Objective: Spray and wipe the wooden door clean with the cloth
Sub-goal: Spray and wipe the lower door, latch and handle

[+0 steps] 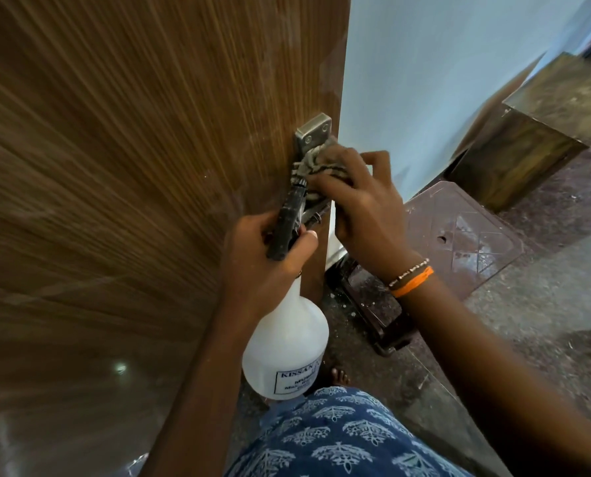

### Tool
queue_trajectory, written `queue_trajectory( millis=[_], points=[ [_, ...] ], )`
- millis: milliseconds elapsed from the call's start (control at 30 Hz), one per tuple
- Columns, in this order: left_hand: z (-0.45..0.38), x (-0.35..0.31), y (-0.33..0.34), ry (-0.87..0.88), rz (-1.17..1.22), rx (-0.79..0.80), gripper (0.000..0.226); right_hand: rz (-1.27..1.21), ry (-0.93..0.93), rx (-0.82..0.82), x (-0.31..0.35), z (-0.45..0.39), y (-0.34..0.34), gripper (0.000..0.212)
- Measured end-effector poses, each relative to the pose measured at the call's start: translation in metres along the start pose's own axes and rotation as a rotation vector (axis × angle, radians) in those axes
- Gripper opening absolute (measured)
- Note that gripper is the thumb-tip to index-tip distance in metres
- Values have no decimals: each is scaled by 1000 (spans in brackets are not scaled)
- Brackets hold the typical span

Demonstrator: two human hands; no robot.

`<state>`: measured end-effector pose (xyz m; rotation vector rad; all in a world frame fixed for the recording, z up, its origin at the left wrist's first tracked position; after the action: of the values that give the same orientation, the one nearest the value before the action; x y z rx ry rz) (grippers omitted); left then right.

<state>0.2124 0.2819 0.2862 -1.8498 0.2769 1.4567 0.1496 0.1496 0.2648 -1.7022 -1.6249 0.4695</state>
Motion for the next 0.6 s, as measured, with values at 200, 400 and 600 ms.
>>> queue_trajectory(
  millis=[200, 400, 600],
  points=[
    [0, 4, 1, -6, 40, -5, 29, -487, 519, -256, -31, 5, 20, 45],
    [0, 7, 0, 7, 20, 2, 29, -253, 54, -225, -16, -17, -1, 40],
    [-1, 6, 1, 26, 41, 1, 34, -537, 347, -111, -53, 8, 23, 45]
  ],
)
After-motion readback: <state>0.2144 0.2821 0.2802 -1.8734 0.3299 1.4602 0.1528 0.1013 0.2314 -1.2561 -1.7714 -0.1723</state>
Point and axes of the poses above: each hand's wrist, its own z-axis away from the middle knuckle, its own y-axis out of the palm, x = y × z, the point moved 3 cm from there along -z, towards the middle knuckle, and after that the axes turned 4 degrees about -y, right-handed, at the moved point
